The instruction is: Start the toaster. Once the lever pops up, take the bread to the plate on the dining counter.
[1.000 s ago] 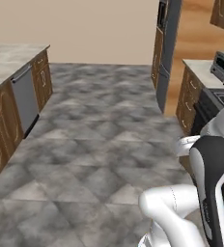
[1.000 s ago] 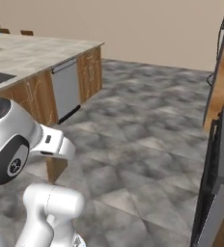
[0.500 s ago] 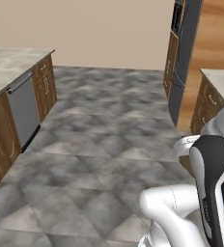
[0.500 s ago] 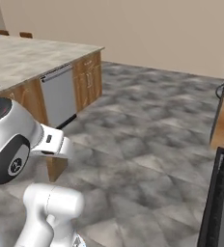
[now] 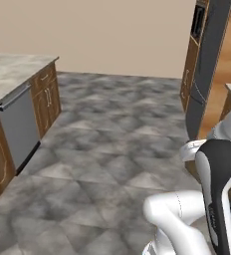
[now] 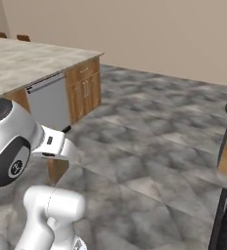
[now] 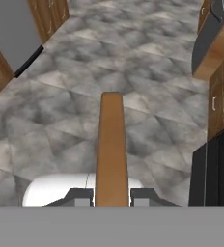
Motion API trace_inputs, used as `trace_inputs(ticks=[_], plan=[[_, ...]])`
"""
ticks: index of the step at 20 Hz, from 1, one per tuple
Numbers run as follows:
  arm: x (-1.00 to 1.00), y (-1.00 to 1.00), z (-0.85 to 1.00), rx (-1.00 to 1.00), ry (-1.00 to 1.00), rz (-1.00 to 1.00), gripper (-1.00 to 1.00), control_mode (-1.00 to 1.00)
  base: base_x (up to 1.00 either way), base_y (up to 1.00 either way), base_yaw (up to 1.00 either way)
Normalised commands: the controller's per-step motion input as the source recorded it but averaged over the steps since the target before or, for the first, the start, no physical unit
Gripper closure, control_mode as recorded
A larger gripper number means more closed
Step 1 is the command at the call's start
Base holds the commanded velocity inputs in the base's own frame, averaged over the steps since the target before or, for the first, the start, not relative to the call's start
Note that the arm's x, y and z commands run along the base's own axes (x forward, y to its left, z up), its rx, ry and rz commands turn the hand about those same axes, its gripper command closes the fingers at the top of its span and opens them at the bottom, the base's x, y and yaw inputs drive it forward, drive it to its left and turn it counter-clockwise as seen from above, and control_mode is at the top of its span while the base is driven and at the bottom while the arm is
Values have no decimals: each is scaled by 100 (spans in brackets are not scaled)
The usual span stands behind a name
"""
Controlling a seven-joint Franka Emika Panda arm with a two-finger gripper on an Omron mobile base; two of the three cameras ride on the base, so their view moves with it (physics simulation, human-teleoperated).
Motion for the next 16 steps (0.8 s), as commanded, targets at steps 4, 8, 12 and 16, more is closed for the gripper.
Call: trace_inputs(ticks=[4,8,12,16], plan=[[0,0,0,0,0,0,100,100,100,-6,13],[0,0,0,0,0,0,100,100,100,-10,14],[0,0,0,0,0,0,100,100,100,-17,14],[0,0,0,0,0,0,100,100,100,-17,14]])
